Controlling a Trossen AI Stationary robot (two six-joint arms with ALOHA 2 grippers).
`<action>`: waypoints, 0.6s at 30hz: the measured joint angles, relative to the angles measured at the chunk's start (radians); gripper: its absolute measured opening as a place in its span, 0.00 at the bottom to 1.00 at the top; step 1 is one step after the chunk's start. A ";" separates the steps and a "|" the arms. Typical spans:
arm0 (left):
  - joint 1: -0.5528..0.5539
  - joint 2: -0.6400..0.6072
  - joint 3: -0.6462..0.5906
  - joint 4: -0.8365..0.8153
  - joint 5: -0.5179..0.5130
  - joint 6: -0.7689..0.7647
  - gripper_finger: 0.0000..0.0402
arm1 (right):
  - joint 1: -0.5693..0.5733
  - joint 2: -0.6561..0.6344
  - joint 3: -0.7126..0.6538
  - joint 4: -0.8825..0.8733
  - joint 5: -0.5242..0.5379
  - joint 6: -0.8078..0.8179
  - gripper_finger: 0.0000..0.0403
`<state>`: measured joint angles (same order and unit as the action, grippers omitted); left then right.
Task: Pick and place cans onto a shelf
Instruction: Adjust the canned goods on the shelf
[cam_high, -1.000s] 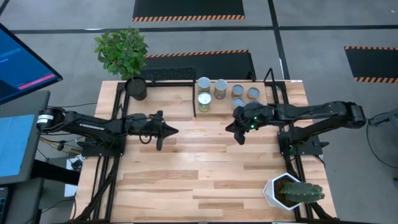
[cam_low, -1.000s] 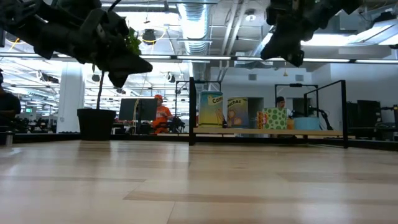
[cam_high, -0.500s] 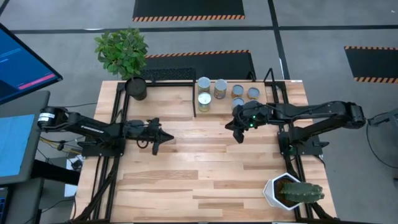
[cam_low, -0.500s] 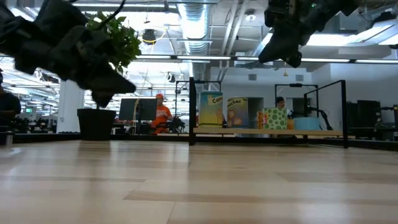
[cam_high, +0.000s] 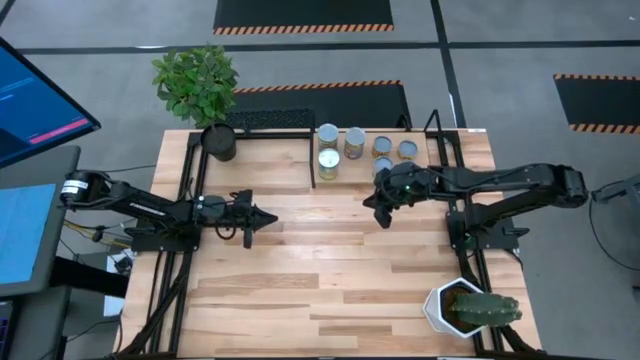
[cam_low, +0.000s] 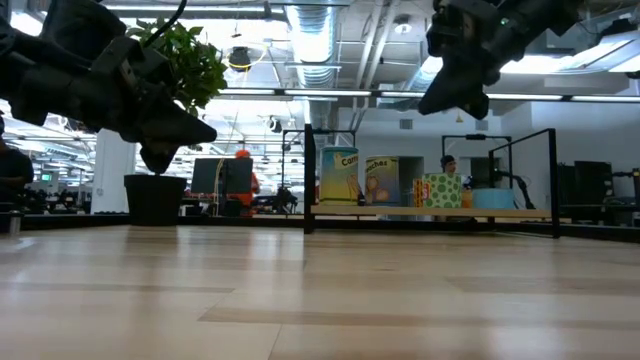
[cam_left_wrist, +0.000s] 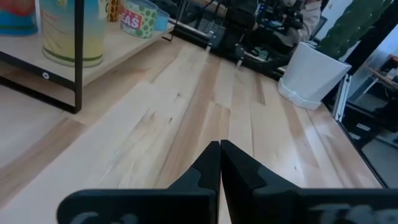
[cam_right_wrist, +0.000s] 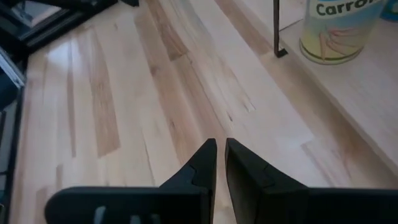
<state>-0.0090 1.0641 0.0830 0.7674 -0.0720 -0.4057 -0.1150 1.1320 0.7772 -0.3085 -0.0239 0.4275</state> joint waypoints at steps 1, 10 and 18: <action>0.000 0.000 0.000 -0.001 -0.006 0.000 0.00 | -0.001 0.000 -0.005 0.000 0.000 -0.012 0.14; 0.000 0.000 0.000 0.000 -0.022 0.000 0.00 | -0.040 0.000 -0.095 0.103 -0.021 0.002 0.14; 0.000 0.000 0.000 0.000 -0.029 -0.002 0.00 | -0.037 0.000 -0.094 0.097 -0.027 0.013 0.14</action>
<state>-0.0090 1.0641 0.0830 0.7670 -0.1008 -0.4072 -0.1516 1.1320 0.6834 -0.2118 -0.0513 0.4403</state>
